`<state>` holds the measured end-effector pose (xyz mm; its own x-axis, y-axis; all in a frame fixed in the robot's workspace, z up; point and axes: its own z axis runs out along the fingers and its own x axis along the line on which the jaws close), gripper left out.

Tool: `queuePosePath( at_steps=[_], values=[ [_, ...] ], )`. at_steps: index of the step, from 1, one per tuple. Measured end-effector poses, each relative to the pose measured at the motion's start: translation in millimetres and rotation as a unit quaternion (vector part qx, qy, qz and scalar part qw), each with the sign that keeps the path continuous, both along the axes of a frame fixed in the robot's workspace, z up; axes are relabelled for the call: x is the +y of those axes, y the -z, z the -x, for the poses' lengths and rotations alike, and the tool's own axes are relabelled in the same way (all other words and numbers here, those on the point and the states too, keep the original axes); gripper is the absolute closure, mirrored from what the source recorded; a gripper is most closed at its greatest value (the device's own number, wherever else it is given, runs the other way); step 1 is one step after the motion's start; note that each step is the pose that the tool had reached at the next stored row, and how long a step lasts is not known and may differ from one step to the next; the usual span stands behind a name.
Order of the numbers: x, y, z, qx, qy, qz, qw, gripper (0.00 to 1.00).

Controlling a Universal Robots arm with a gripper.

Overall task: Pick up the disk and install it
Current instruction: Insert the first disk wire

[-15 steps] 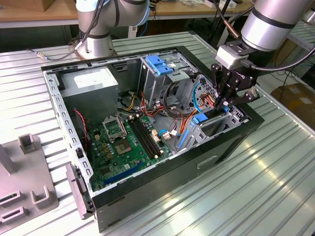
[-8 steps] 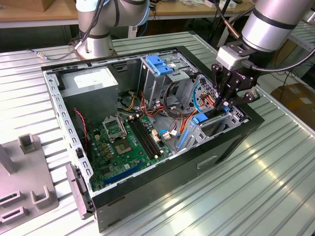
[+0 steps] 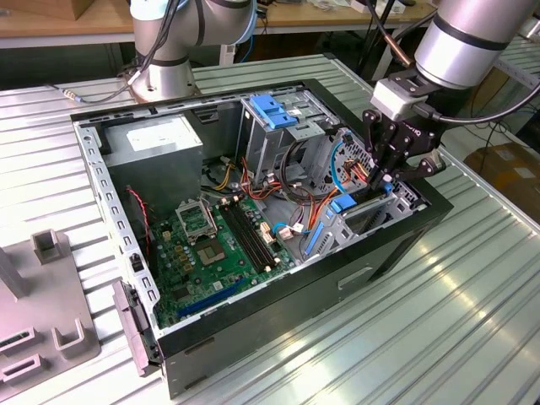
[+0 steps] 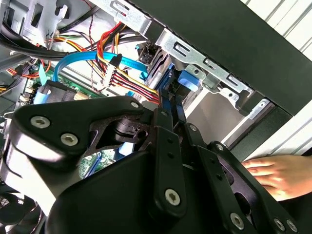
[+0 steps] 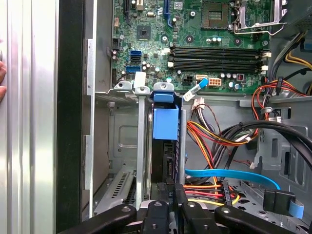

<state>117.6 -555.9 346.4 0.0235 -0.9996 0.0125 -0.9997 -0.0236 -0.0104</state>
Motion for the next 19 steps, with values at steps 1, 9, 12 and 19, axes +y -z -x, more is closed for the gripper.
queuePosePath(
  at_steps=[1, 9, 12, 19],
  values=[
    [0.0, 0.0, 0.0, 0.0000, 0.000, 0.0000, 1.00000, 0.83],
    [-0.3, 0.0, 0.0, 0.0000, 0.000, 0.0000, 1.00000, 0.83],
    [-0.3, 0.0, 0.0, 0.0000, 0.000, 0.0000, 1.00000, 0.83],
    [-0.3, -0.5, 0.0, 0.0000, 0.000, -0.0001, 1.00000, 0.83]
  ],
)
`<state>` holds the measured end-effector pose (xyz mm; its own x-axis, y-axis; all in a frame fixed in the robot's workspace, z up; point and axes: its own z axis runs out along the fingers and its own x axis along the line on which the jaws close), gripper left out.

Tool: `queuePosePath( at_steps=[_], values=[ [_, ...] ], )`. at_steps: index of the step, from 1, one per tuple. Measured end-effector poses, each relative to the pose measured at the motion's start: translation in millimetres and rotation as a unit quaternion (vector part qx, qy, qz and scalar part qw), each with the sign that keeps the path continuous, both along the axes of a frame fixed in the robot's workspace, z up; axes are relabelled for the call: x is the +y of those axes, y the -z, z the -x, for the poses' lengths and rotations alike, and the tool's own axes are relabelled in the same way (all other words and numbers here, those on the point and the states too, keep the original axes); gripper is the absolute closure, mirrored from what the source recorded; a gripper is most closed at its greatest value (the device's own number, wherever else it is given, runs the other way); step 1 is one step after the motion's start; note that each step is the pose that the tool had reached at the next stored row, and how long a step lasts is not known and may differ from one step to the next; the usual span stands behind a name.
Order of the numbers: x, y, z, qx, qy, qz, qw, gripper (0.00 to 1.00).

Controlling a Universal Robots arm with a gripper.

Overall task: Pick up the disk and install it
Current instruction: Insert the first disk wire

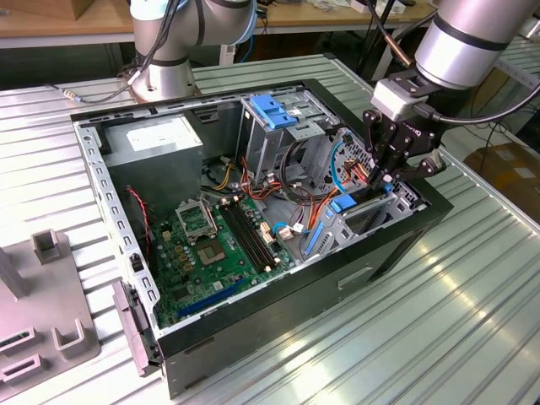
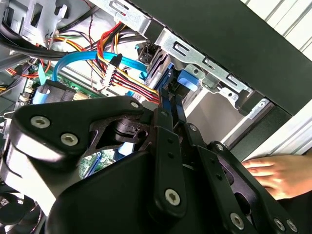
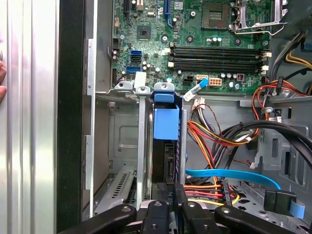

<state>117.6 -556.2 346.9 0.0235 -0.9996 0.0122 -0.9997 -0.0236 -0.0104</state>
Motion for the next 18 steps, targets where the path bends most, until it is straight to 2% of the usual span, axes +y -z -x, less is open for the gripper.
queuePosePath(
  at_steps=[2, 8, 18],
  values=[
    [0.0, -2.1, 0.0, 0.0000, 0.000, 0.0000, 1.00000, 0.83],
    [1.7, -2.3, -0.1, 0.0000, 0.001, 0.0002, 1.00000, 0.83],
    [1.8, -1.6, 0.0, 0.0000, 0.010, 0.0001, 0.99995, 0.83]
  ],
)
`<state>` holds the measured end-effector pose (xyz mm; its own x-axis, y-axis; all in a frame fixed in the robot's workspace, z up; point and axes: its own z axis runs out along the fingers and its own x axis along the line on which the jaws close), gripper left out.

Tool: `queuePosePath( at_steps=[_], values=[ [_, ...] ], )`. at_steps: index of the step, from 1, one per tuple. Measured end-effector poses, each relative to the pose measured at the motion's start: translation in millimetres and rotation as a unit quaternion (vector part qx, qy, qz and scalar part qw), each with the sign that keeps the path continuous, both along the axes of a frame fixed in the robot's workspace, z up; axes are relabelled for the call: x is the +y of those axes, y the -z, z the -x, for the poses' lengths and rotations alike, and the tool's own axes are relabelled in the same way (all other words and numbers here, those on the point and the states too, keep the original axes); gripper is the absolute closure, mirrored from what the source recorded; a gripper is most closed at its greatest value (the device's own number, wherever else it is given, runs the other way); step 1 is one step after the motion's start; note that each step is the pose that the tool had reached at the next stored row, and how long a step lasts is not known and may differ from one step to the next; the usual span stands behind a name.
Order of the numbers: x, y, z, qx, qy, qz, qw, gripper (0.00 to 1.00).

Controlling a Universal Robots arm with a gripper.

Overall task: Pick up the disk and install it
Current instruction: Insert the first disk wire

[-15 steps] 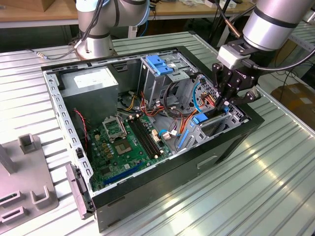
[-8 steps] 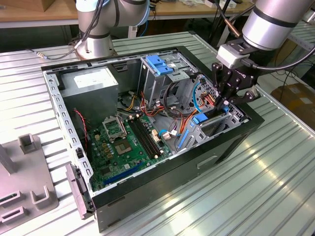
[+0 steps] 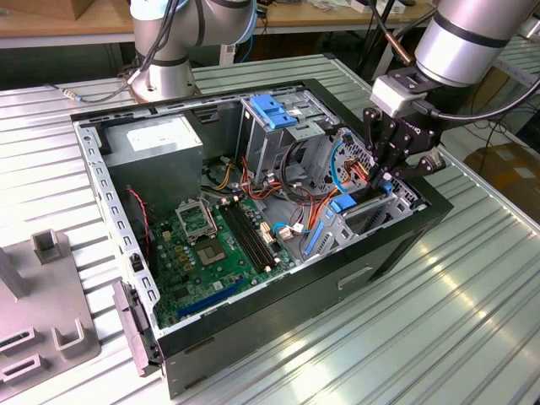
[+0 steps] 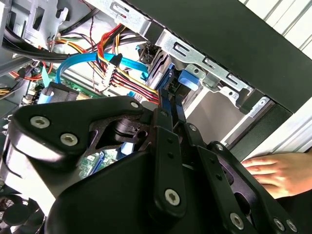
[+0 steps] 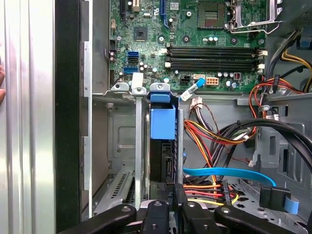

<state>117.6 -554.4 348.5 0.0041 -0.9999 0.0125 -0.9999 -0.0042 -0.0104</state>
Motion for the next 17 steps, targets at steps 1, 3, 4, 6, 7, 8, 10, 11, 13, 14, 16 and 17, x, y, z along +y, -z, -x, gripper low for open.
queuePosePath(
  at_steps=[1, 3, 4, 6, 7, 8, 10, 11, 13, 14, 16, 17],
  values=[
    [0.0, 0.2, 0.0, 0.0000, 0.000, -0.0001, 1.00000, 0.83],
    [0.0, 1.2, 0.0, 0.0000, 0.000, 0.0000, 1.00000, 0.83],
    [0.0, 2.2, 0.0, 0.0000, 0.000, 0.0000, 1.00000, 0.83],
    [-0.2, 7.8, 0.0, 0.0000, 0.000, -0.0002, 1.00000, 0.83],
    [-0.2, 9.0, 0.0, 0.0000, 0.000, 0.0001, 1.00000, 0.83],
    [-0.2, 9.4, 0.0, 0.0000, 0.000, -0.0002, 1.00000, 0.83],
    [-0.2, 9.3, 0.0, 0.0000, 0.000, -0.0001, 1.00000, 0.83],
    [-0.2, 9.4, 0.0, 0.0000, 0.000, -0.0002, 1.00000, 0.83],
    [-0.2, 10.0, 0.0, 0.0000, 0.000, -0.0007, 1.00000, 0.82],
    [-0.2, 9.8, 0.0, 0.0000, 0.000, -0.0006, 1.00000, 0.82],
    [-0.2, 7.6, 0.0, -0.0001, 0.000, -0.0004, 1.00000, 0.76],
    [-0.2, 5.6, 0.0, -0.0001, 0.000, -0.0003, 1.00000, 0.76]
  ],
)
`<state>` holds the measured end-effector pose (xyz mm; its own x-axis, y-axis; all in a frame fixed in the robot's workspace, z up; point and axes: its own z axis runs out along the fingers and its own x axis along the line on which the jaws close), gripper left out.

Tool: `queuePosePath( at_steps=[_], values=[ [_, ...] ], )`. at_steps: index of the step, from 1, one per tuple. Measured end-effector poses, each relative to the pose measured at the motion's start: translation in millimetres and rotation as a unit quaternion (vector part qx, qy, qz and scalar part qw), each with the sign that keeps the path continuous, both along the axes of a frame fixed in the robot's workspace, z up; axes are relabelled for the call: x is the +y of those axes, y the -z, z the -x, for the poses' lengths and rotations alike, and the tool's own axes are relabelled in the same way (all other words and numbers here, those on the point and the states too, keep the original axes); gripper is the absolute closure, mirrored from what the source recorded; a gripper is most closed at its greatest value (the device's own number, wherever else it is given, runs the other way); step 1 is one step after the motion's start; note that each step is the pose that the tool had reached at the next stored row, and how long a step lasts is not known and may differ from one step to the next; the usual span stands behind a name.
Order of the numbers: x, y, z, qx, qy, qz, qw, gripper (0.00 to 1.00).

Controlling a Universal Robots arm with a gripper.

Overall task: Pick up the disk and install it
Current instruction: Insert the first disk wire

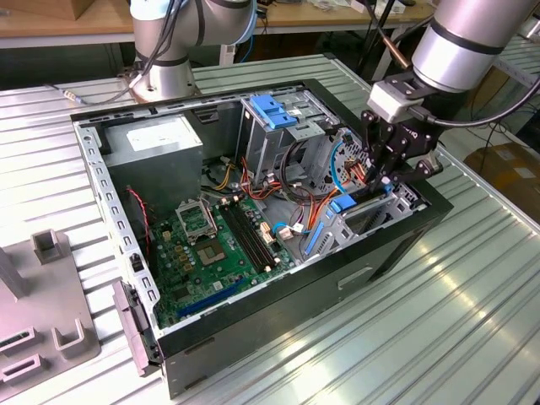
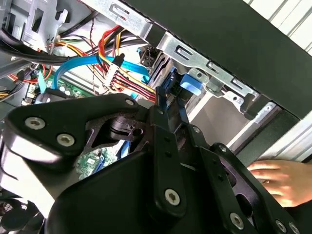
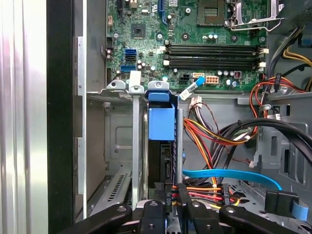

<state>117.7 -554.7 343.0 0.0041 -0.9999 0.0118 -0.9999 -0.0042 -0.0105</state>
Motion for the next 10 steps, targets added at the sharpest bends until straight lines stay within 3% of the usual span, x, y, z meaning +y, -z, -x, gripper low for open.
queuePosePath(
  at_steps=[3, 5, 7, 10],
  values=[
    [0.0, -11.4, 0.0, -0.0001, 0.000, 0.0001, 1.00000, 0.76],
    [0.0, -11.5, 0.0, -0.0001, 0.000, 0.0000, 1.00000, 0.77],
    [0.0, -11.8, 0.0, -0.0001, 0.000, 0.0001, 1.00000, 0.90],
    [0.0, -12.0, 0.0, -0.0001, 0.000, 0.0001, 1.00000, 0.90]
  ],
)
